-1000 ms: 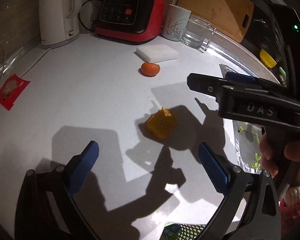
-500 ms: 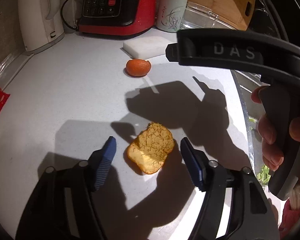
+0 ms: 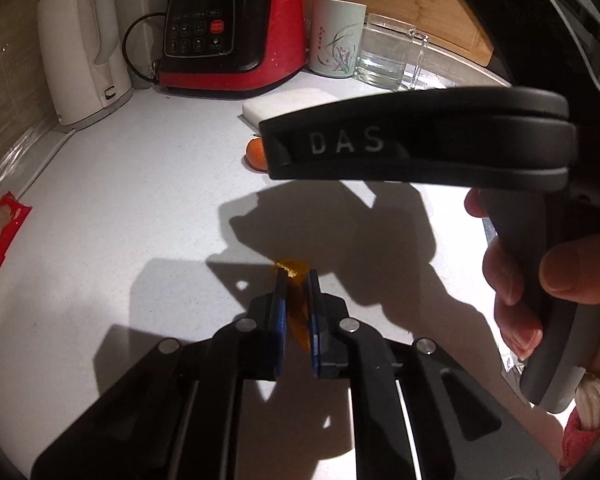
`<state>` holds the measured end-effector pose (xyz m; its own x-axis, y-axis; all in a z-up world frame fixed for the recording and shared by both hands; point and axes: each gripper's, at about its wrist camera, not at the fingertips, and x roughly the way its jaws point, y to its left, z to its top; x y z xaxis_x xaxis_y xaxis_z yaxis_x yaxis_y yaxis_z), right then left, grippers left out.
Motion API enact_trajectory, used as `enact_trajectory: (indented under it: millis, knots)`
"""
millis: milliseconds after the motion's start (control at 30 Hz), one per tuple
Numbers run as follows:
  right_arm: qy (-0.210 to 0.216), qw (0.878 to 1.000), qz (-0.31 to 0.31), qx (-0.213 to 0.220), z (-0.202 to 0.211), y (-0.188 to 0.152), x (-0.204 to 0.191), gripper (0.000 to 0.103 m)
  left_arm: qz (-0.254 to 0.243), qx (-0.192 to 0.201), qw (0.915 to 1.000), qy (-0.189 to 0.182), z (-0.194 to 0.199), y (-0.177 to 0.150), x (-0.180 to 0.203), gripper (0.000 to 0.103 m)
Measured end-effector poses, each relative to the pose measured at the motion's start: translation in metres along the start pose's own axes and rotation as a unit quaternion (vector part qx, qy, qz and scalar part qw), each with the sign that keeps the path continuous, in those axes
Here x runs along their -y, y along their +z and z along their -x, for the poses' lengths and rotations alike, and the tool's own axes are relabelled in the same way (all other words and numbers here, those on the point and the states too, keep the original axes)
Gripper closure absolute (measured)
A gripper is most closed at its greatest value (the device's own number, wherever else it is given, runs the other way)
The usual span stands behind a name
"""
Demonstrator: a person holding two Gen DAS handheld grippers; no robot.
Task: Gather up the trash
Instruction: 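Grasp the orange peel piece with the left tool while the right tool grasps the small orange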
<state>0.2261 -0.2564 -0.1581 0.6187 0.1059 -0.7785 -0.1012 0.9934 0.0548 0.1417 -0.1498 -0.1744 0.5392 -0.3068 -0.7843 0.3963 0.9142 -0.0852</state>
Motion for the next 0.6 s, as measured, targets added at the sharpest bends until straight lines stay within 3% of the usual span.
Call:
enact_trajectory:
  millis: [300,400,600]
  knots:
    - [0.017,0.999,0.023,-0.025,-0.031,0.012,-0.014,0.052,0.035,0.01,0.9987,-0.035,0.011,0.0,-0.028,0.096]
    - [0.025,0.999,0.024,-0.03,-0.04,0.016,-0.019,0.056,0.036,0.019,0.9987,-0.031,0.018,0.003,-0.035,0.096]
    - [0.029,0.998,0.035,-0.042,-0.05,0.017,-0.03,0.076,0.039,0.024,0.9987,-0.021,0.028,0.004,-0.039,0.096]
